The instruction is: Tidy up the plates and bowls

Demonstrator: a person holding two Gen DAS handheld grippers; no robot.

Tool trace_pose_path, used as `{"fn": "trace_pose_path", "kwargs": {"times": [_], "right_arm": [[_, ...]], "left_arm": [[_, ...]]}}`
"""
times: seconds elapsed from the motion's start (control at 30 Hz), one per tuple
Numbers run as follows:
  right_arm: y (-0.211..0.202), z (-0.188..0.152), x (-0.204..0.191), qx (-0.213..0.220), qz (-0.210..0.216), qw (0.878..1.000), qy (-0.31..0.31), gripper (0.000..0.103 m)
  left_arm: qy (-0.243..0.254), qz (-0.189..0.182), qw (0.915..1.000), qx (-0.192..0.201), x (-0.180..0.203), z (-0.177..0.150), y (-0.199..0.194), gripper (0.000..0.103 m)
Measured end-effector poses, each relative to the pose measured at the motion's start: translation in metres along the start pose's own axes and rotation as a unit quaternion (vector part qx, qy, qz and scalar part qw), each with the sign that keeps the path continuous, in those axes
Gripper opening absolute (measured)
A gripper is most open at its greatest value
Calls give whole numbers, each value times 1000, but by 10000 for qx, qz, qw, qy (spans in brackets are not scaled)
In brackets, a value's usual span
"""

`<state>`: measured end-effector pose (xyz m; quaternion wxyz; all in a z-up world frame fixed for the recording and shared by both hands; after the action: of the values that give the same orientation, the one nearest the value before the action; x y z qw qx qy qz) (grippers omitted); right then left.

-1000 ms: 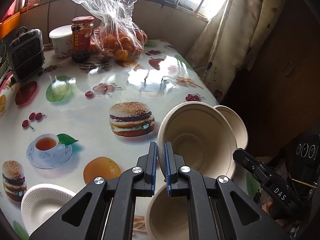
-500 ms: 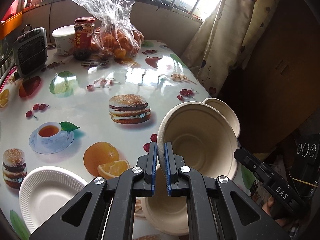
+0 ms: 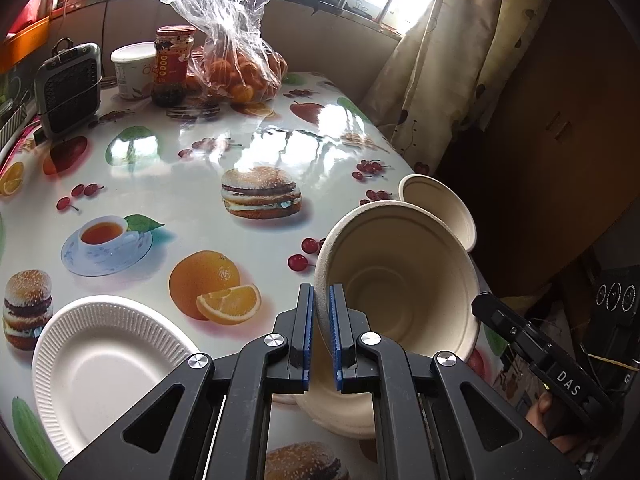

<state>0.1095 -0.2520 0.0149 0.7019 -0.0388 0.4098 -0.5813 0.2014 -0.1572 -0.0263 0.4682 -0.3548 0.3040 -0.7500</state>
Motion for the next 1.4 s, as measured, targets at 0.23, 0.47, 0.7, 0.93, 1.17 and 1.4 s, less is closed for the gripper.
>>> {"fn": "trace_pose_path", "kwargs": {"times": [0.23,0.47,0.7,0.93,1.17,1.4], "right_arm": [[-3,-10,-1,-46,-28,10000,0,11],[-2,-21,-1,-106,-23,9999,37,12],[4,-32,2,-217,-28,9997,123,11],[6,-37,5,-270,-31,9995,148,11],[9,-39,7,-311,-38,9994,167,11],[13,-44,9,-355,-84,9992,181,12]], "left_arm": [[-48,-23,10000,-48,-3,-11,-1,8],[-64,13,9999,-104,-7,-18,-2,8],[-84,81,9997,-201,-10,-25,2,8],[-96,120,9995,-258,-11,-30,4,8],[-108,158,9994,-295,-13,-32,7,8],[-110,188,9991,-354,-13,-35,10,8]]}}
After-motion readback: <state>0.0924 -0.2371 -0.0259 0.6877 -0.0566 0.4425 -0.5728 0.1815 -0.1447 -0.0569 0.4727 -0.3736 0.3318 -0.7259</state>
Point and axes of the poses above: each gripper's, at about its wrist camera, not at the fingertips, and y roughly the way its jaws point, x to its right, z to its top, the point moved 10 cm from there along y, roughly the way its jaws point, and after that the axes turned 8 degrees about z, right-handed, at the moved point
